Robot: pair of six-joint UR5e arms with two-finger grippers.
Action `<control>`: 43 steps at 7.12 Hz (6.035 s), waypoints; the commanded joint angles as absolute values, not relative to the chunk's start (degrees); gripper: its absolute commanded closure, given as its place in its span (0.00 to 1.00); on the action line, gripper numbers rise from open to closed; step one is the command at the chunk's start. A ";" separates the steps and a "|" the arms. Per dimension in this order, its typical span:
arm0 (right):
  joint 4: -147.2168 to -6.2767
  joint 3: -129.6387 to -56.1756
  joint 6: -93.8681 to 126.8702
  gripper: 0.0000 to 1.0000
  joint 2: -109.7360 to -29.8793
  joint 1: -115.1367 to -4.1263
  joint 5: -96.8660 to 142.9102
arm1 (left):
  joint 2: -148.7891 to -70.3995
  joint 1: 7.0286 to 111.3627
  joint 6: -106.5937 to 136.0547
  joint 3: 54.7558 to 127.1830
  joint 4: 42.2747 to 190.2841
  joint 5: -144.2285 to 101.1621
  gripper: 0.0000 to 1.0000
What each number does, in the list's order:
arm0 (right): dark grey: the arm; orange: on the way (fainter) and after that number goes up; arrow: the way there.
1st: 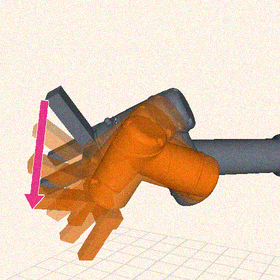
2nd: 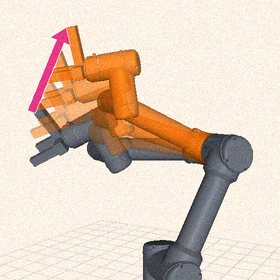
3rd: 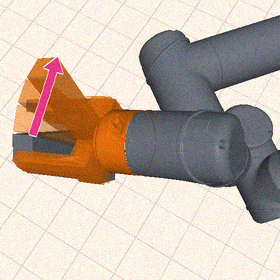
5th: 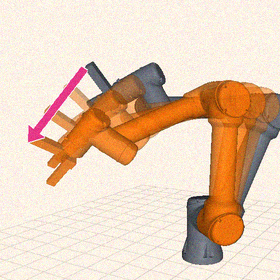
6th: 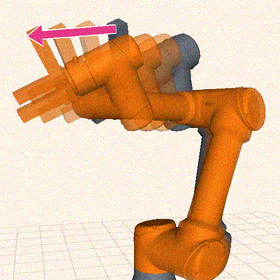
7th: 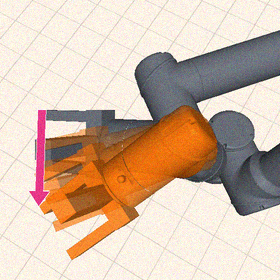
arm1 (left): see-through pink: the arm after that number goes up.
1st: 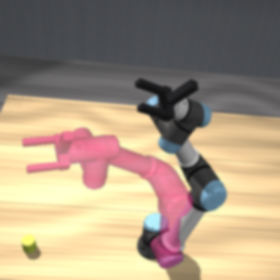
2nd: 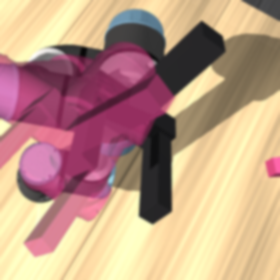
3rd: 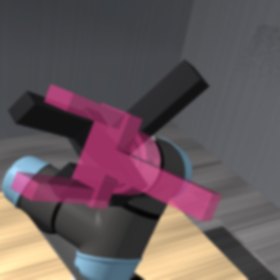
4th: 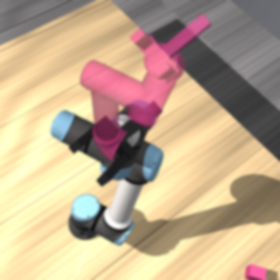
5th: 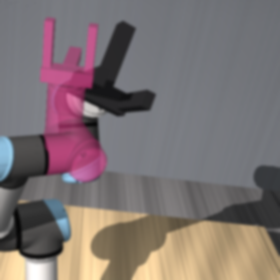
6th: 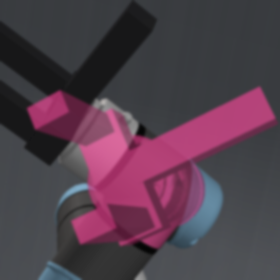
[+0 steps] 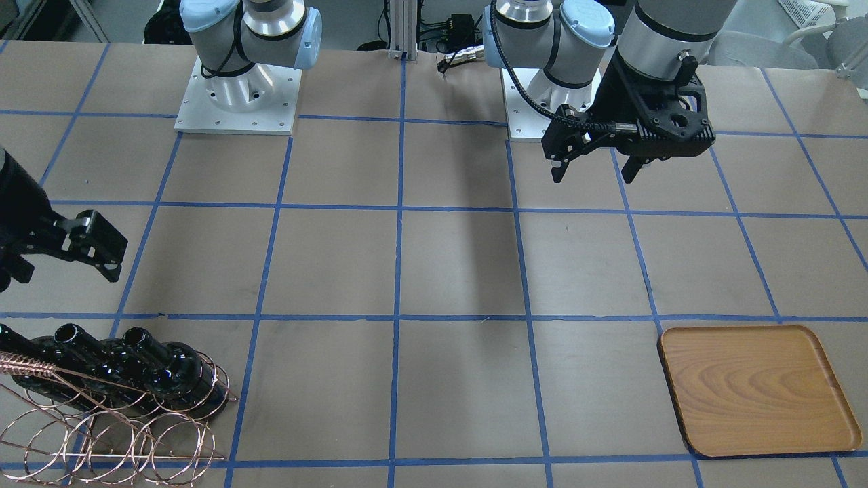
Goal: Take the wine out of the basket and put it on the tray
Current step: 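Grasp the neck of a dark wine bottle with the right gripper, then lift the bottle out of the rack with the right gripper, then carry the bottle toward the tray and stand it on the table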
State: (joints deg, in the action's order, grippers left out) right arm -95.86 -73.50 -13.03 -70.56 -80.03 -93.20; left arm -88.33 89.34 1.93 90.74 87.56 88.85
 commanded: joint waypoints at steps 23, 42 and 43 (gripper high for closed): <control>-92.44 -88.77 30.01 0.98 -82.38 -113.24 -91.23 | -88.33 88.95 1.93 90.53 86.92 88.95 0.00; -98.00 -78.05 44.75 0.12 -72.40 -127.63 -90.88 | -88.85 74.79 -16.43 91.05 86.93 86.93 0.00; -97.65 -78.13 41.08 0.08 -73.81 -124.48 -91.05 | -88.94 75.49 -16.70 91.05 86.84 87.01 0.00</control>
